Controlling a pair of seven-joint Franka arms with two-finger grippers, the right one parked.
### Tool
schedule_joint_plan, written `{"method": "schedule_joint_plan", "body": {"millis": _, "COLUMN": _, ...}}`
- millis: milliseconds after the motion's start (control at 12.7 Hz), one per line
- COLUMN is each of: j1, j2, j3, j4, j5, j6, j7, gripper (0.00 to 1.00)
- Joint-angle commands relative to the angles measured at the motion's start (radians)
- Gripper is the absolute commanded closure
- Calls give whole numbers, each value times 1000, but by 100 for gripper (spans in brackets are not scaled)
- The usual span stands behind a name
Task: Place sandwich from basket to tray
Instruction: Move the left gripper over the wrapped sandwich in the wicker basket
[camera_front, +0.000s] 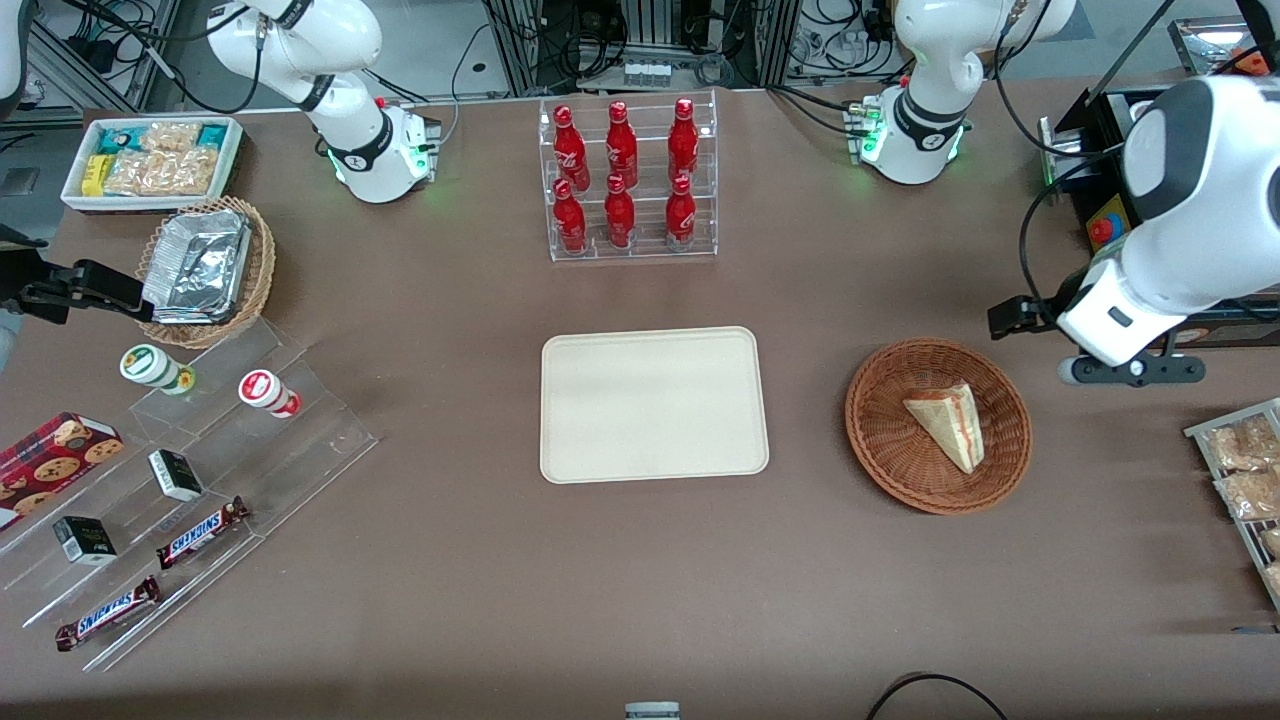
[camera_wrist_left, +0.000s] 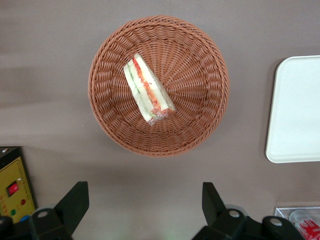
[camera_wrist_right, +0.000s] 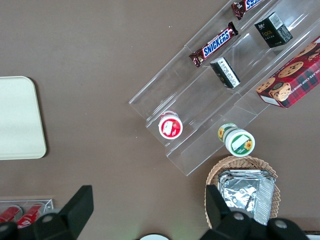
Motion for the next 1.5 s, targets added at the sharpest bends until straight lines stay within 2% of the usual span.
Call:
{"method": "schedule_joint_plan", "body": {"millis": 0, "j1": 14, "j2": -20, "j3": -5, "j4": -99, "j5": -15, "j6": 105, "j7": 5, "gripper": 0}}
{"method": "schedule_joint_plan", "body": {"millis": 394, "j1": 14, "j2": -17, "j3": 7, "j4": -282, "j5": -15, "j6": 353, "j7": 3, "gripper": 0}}
{"method": "schedule_joint_plan", "body": {"millis": 709, "j1": 14, "j2": 16, "j3": 20, "j4": -351, "j5": -15, "j6": 495, "j7": -18, "gripper": 0}}
{"method": "schedule_joint_plan", "body": {"millis": 1181, "j1": 11, "j2": 64, "j3": 18, "j4": -351, "j5": -16, "j6": 556, "j7": -386, "gripper": 0}}
{"method": "schedule_joint_plan", "body": {"millis": 1417, "j1": 0, "j2": 104, "j3": 14, "j4": -351, "j5": -9, "j6": 622, "j7": -662, "gripper": 0}}
